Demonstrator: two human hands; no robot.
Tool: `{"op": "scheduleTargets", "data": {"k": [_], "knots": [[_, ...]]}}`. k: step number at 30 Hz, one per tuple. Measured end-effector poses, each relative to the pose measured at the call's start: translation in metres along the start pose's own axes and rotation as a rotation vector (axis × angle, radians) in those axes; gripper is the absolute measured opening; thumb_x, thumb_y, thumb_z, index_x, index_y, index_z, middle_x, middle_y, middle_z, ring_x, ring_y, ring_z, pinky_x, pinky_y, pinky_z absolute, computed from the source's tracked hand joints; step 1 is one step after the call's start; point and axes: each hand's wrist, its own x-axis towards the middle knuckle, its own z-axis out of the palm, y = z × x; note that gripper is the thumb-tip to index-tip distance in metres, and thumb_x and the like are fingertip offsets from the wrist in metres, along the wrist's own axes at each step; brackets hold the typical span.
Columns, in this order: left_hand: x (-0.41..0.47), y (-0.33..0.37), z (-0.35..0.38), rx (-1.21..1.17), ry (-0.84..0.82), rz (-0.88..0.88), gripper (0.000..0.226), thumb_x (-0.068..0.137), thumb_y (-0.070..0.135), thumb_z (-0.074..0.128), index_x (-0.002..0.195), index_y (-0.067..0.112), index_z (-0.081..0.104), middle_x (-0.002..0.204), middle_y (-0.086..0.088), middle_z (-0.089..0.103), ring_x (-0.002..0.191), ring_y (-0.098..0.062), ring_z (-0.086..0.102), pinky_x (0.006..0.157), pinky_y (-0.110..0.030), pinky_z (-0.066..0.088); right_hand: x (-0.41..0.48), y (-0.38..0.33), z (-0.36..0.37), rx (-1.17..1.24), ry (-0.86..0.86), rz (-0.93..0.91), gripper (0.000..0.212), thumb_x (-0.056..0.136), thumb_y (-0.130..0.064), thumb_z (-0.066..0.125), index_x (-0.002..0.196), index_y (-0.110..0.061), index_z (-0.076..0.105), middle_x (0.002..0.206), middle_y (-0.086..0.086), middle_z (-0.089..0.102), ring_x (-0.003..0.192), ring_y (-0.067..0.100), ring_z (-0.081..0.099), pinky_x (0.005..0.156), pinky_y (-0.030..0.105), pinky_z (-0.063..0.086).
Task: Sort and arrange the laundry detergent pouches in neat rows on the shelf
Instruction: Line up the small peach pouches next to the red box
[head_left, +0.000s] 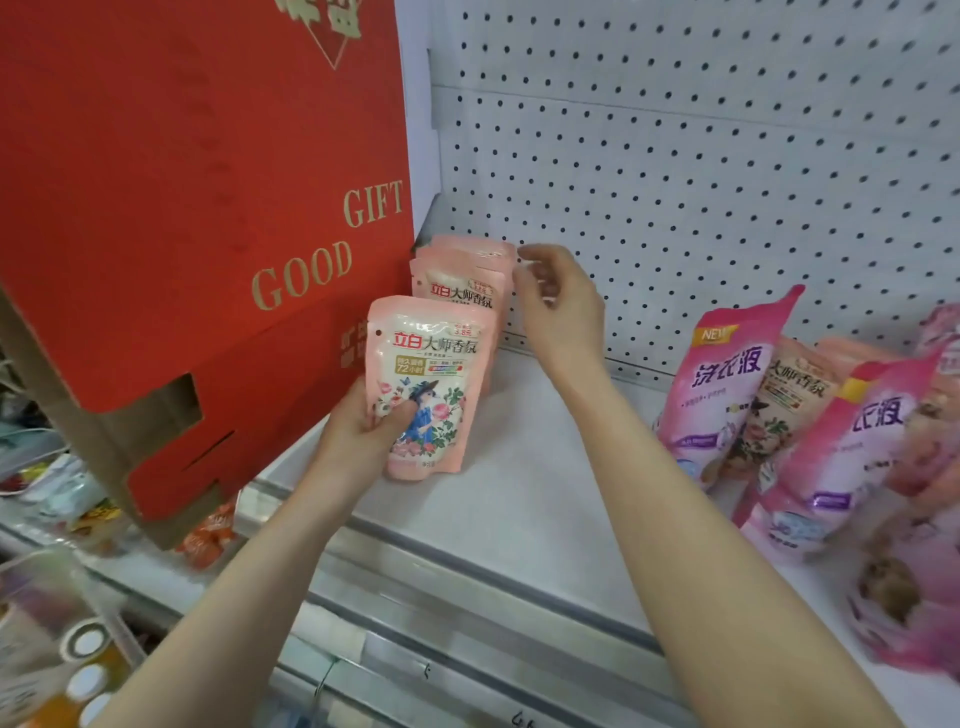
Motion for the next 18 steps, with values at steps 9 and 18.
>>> {"op": "scheduleTargets", "data": {"k": [9,18], "knots": [[0.029,-0.003,0.014,0.330,0.189,0.168,0.057,0.079,0.013,0.076,0.127,0.019,0.047,0.121,0.001,0.060,0.107,-0.015,0.062,0.090,-0.046,0.053,0.007,-0.007,0.008,-0.384,-0.308,-0.191,0.011,0.090,-0.027,0.065,0.094,-0.023,0.075,0.079,-0.007,0.071,0.078,0.016,0.063,0.076,0.034,0.050],[0.042,-0.012,0.035,0.780,0.240,0.218,0.120,0.070,0.024,0.084,0.153,0.008,-0.001,0.154,-0.017,0.023,0.143,-0.031,0.021,0.111,-0.039,0.028,0.019,-0.008,0.038,-0.516,-0.190,-0.328,0.018,0.095,-0.031,0.059,0.102,-0.023,0.073,0.093,0.001,0.075,0.090,0.026,0.067,0.076,0.038,0.053]]}}
